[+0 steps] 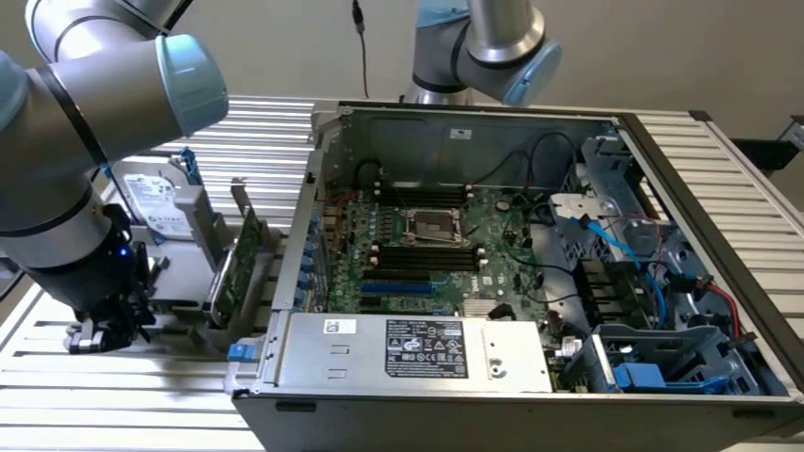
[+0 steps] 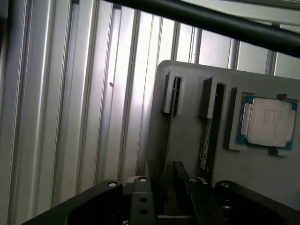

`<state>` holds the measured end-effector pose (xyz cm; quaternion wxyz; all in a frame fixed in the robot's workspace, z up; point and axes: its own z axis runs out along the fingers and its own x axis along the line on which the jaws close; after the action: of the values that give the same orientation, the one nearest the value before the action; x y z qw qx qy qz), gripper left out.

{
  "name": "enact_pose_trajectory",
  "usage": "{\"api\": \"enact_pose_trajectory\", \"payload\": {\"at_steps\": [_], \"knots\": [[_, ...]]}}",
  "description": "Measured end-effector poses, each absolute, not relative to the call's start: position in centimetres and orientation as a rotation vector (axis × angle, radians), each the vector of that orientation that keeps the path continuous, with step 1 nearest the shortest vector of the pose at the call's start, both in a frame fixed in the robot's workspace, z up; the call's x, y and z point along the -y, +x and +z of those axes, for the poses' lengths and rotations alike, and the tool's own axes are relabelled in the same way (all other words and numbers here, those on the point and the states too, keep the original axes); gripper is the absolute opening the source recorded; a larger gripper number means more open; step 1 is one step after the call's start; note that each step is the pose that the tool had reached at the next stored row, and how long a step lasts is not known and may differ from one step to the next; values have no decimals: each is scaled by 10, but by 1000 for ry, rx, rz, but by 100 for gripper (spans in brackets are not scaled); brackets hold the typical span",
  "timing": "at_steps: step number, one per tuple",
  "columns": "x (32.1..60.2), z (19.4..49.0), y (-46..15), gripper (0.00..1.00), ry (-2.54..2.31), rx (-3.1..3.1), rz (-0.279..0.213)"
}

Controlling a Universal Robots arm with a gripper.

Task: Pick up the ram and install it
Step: 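Pick up the ram and move it above insertion slot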

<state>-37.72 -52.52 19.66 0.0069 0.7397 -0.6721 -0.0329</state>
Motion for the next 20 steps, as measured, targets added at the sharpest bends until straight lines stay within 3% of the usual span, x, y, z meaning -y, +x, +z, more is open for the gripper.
{"api": "enact_pose_trajectory", "payload": {"at_steps": [12, 14, 16, 17, 20], "knots": [[525, 195, -380, 31, 2232, 2189, -107], [525, 195, -380, 22, 2232, 2189, -108], [525, 195, -380, 22, 2232, 2189, -108], [525, 195, -380, 15, 2232, 2189, -108], [525, 195, -380, 14, 2232, 2189, -108]]}}
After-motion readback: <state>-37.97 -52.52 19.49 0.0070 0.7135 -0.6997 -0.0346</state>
